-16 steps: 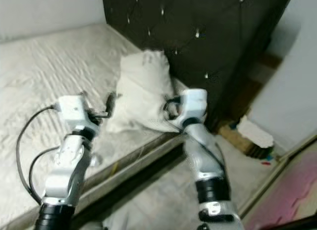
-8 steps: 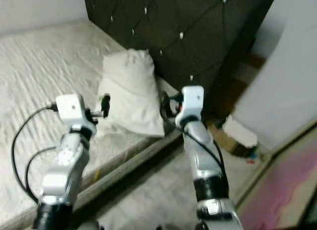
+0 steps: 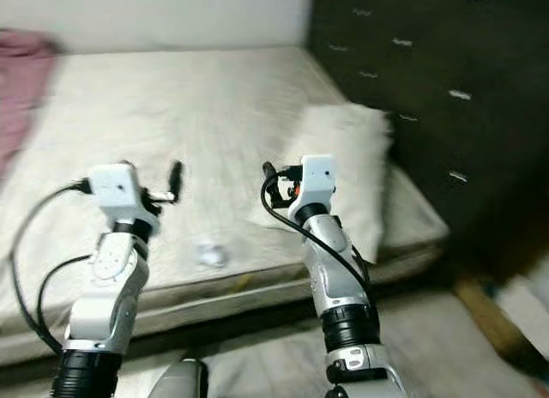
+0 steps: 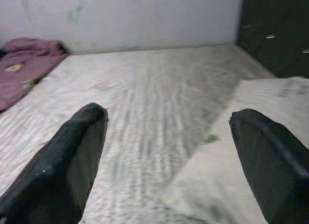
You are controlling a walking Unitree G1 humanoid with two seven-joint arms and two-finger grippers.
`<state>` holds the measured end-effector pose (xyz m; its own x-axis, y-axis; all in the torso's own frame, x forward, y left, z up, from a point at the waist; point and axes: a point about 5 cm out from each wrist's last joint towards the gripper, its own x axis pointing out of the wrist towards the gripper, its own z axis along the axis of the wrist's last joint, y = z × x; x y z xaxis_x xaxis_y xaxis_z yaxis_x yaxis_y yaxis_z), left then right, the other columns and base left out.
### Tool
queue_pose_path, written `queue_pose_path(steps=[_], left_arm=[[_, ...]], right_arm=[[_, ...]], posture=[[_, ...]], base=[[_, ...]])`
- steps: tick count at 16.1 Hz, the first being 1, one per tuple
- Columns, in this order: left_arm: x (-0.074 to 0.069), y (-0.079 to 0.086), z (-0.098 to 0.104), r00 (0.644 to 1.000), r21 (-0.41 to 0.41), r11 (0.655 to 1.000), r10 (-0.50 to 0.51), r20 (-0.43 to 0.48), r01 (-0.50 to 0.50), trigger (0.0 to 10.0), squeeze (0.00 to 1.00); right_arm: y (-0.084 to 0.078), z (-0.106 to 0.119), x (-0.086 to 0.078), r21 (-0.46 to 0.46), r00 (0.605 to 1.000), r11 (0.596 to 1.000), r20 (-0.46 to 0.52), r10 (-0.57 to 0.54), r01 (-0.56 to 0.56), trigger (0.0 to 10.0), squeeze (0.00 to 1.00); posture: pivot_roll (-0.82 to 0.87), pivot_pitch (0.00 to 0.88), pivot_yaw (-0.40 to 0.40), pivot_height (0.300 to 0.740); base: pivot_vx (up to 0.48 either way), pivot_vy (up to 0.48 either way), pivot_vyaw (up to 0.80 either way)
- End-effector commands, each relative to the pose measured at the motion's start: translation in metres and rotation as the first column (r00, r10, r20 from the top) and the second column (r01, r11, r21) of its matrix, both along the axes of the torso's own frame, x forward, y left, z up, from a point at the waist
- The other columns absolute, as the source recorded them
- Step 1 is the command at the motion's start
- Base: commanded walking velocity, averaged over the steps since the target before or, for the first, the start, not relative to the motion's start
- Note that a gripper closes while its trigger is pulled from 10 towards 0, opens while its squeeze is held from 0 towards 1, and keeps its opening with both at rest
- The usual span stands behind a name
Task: Clean up the room
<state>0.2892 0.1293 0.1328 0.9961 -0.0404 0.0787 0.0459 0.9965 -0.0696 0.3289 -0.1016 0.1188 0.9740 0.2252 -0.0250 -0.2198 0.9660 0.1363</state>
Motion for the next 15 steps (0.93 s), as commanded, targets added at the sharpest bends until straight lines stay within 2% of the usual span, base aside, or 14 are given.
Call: queue_pose_path(steps=[1,5,6,7,9,10,11,13,14,15], left_arm=[[0.001,-0.004,0.001,1.0,0.006,1.0,-0.027,-0.001,0.027,10.0,0.0],[0.002,-0.001,0.003,1.0,0.012,1.0,-0.016,0.023,0.015,10.0,0.0],[0.001,0.002,0.003,0.999,0.037,0.999,0.016,0.043,-0.018,10.0,0.0],[-0.001,0.004,0.001,0.999,0.033,0.999,0.022,0.035,-0.023,10.0,0.0],[-0.003,0.014,-0.004,0.994,0.071,0.991,0.113,0.009,-0.113,10.0,0.0],[-0.003,0.016,-0.006,0.992,0.084,0.989,0.122,-0.002,-0.122,10.0,0.0],[-0.004,0.012,-0.008,0.996,0.012,0.996,0.088,-0.008,-0.088,10.0,0.0],[-0.004,0.011,-0.008,0.996,0.02,0.996,0.084,-0.004,-0.084,10.0,0.0],[-0.003,0.008,-0.006,0.999,-0.039,0.999,0.022,0.029,-0.021,10.0,0.0],[-0.003,0.008,-0.006,0.999,-0.031,0.999,0.028,0.025,-0.027,10.0,0.0]], right_arm=[[-0.001,0.007,0.004,0.013,1.0,1.0,0.02,-0.012,0.012,10.0,0.0],[-0.004,0.009,0.007,0.011,0.999,1.0,0.027,-0.022,0.022,10.0,0.0],[-0.005,0.009,0.007,0.004,0.999,1.0,0.03,-0.022,0.022,10.0,0.0],[-0.005,0.009,0.007,-0.005,0.999,1.0,0.03,-0.019,0.019,10.0,0.0],[-0.003,0.006,0.005,-0.012,1.0,1.0,0.02,-0.019,0.019,10.0,0.0],[-0.003,0.005,0.005,-0.012,1.0,1.0,0.017,-0.021,0.021,10.0,0.0],[-0.003,0.005,0.005,-0.015,1.0,1.0,0.015,-0.024,0.024,10.0,0.0],[-0.003,0.005,0.005,-0.015,1.0,1.0,0.015,-0.027,0.027,10.0,0.0],[-0.005,0.006,0.007,0.0,0.999,0.999,0.018,-0.041,0.041,10.0,0.0],[-0.006,0.007,0.008,0.015,0.999,0.999,0.017,-0.049,0.049,10.0,0.0]], posture=[[0.13,0.0,-0.035,0.74],[0.13,0.0,-0.037,0.74],[0.13,0.0,-0.04,0.74],[0.13,0.0,-0.042,0.74],[0.13,0.0,-0.046,0.74],[0.13,0.0,-0.047,0.74],[0.13,0.0,-0.047,0.74],[0.13,0.0,-0.047,0.74],[0.13,0.0,-0.047,0.74],[0.13,0.0,-0.047,0.74]], base=[[0.0,0.0,0.8],[0.0,0.0,0.63],[0.0,0.0,0.41],[0.0,0.0,0.8],[0.0,0.0,0.8],[0.0,0.0,0.8],[0.0,0.0,0.8],[0.0,0.0,0.8],[0.0,0.0,0.41],[0.0,0.0,0.41]])
